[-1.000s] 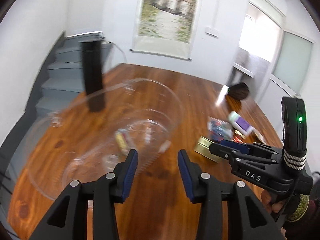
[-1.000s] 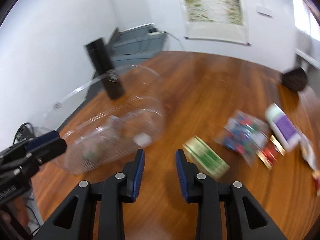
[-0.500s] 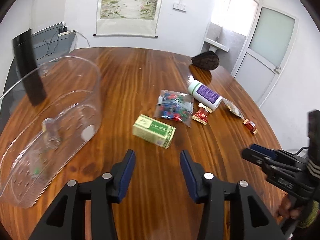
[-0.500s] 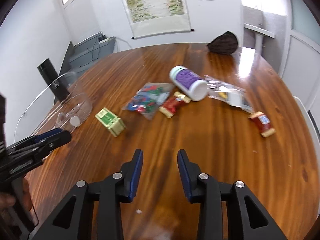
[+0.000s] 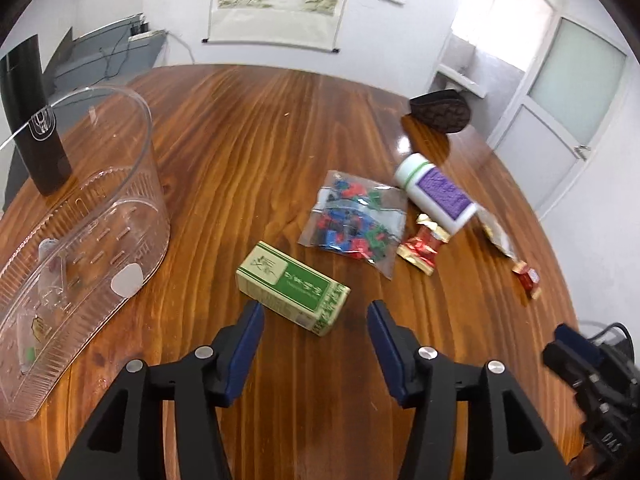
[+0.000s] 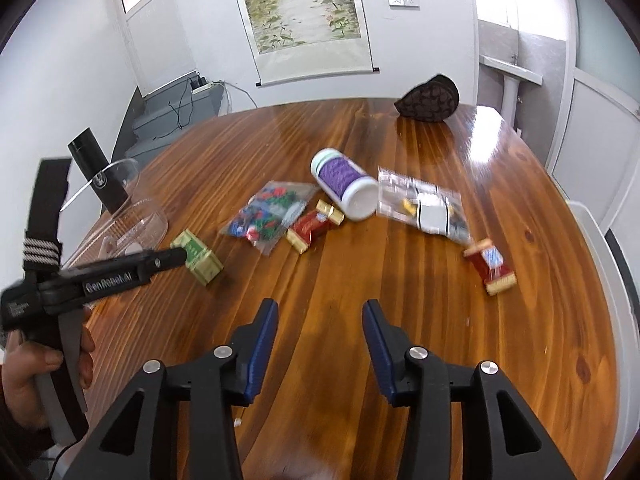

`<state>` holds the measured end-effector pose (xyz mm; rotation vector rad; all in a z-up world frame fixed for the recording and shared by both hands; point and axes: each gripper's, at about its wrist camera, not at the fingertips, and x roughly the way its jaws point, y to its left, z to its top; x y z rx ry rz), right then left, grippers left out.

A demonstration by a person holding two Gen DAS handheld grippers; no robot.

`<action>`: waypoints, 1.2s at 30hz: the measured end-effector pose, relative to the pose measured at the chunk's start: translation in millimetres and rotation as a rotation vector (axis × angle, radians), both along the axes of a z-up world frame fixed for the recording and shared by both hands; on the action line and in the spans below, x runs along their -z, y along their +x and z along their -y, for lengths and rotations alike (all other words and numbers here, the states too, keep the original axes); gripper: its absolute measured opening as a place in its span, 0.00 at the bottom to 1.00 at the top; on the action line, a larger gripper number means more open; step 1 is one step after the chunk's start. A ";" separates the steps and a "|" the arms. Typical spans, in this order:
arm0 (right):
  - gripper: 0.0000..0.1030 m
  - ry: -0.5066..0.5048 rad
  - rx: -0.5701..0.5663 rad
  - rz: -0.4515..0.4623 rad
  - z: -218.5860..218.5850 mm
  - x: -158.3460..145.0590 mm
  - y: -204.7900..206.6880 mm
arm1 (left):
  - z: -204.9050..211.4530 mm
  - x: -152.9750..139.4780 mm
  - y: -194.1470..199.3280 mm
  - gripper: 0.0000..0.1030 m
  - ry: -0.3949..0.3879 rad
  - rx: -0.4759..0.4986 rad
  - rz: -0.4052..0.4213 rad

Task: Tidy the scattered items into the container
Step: 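Move both grippers back toward the remaining items on the table, then grasp the white-and-purple bottle with the right gripper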

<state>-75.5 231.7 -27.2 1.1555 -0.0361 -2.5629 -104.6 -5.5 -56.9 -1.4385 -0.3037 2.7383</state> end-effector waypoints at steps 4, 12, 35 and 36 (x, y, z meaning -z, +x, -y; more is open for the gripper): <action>0.44 0.010 -0.022 -0.021 -3.2 -10.9 -29.9 | -0.1 2.4 -12.6 0.53 -0.036 -0.042 0.025; 0.52 0.065 -0.163 0.013 14.9 -18.7 -120.6 | -12.8 12.2 -33.5 0.53 -0.141 -0.034 0.079; 0.50 0.237 -0.371 0.256 52.0 49.5 -200.9 | 15.0 16.5 -17.5 0.57 -0.117 0.014 0.066; 0.50 0.236 -0.372 0.249 51.8 49.2 -195.1 | 16.7 16.6 -16.0 0.57 -0.114 0.013 0.067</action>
